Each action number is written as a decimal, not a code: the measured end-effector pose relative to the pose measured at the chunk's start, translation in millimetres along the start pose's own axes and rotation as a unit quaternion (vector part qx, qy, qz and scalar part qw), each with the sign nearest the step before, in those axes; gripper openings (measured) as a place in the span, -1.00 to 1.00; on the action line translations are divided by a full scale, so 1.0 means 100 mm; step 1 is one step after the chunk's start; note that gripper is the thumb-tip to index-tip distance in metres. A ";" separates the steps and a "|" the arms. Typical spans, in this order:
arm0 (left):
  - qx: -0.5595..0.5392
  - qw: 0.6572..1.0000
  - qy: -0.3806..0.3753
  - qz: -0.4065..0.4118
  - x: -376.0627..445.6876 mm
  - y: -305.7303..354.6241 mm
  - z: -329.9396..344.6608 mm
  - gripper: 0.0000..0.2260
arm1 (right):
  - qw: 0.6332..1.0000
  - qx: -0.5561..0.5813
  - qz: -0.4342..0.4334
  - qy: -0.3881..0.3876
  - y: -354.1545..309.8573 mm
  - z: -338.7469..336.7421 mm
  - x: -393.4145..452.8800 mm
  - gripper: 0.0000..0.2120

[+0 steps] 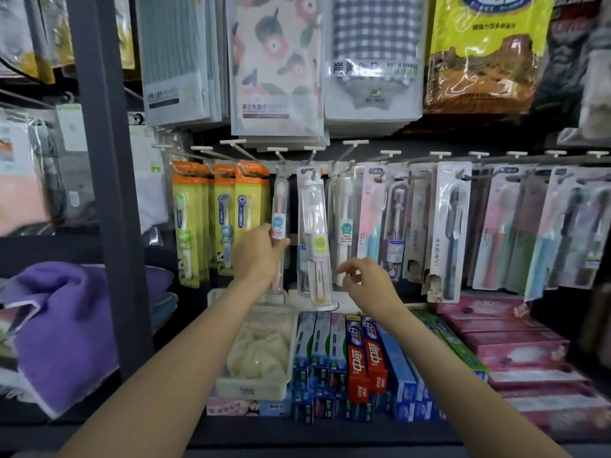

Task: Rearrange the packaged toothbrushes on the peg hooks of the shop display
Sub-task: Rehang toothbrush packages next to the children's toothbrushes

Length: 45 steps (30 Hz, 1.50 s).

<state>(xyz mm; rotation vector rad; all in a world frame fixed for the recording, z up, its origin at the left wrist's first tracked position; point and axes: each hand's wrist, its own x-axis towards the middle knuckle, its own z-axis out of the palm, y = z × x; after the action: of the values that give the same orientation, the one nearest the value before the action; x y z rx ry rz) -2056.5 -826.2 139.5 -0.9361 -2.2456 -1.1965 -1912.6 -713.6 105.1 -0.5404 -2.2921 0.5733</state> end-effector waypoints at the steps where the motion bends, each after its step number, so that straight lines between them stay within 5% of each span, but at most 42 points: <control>1: 0.003 1.000 -0.002 -0.002 0.02 0.02 0.00 -0.78 | 1.000 0.005 0.005 0.004 0.02 -0.03 0.00 -0.78; 8: -0.064 0.998 -0.006 0.008 -0.06 -0.07 0.04 -0.67 | 0.996 0.018 0.064 0.057 0.27 -0.12 -0.05 -0.80; 13: -0.033 0.997 0.039 0.057 -0.36 -0.10 0.00 -0.68 | 0.986 0.047 0.104 0.121 0.33 -0.09 0.03 -0.63; 25: 0.022 0.978 -0.154 0.137 -0.50 0.06 0.15 -0.47 | 0.958 0.094 0.231 0.138 0.60 -0.15 0.63 -0.56; 30: 0.013 0.975 -0.166 0.145 -0.49 0.12 0.24 -0.46 | 0.938 0.145 0.272 0.159 0.71 -0.05 0.76 -0.60; 37: -0.026 0.979 -0.169 0.113 -0.46 0.16 0.29 -0.48 | 0.924 0.224 0.214 0.223 0.57 -0.07 0.53 -0.75; 42: -0.057 0.983 -0.118 0.130 -0.47 0.08 0.24 -0.54 | 0.927 0.217 0.089 0.292 0.26 -0.21 0.27 -0.81; 45: -0.088 0.983 -0.080 0.139 -0.51 0.02 0.19 -0.41 | 0.933 0.179 -0.012 0.312 0.03 -0.23 0.17 -0.79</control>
<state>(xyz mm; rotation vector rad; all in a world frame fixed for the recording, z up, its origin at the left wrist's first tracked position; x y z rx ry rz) -2021.3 -828.0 98.5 -1.4077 -2.0616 -1.2430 -1906.8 -697.1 127.7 -0.4330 -1.5469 0.6745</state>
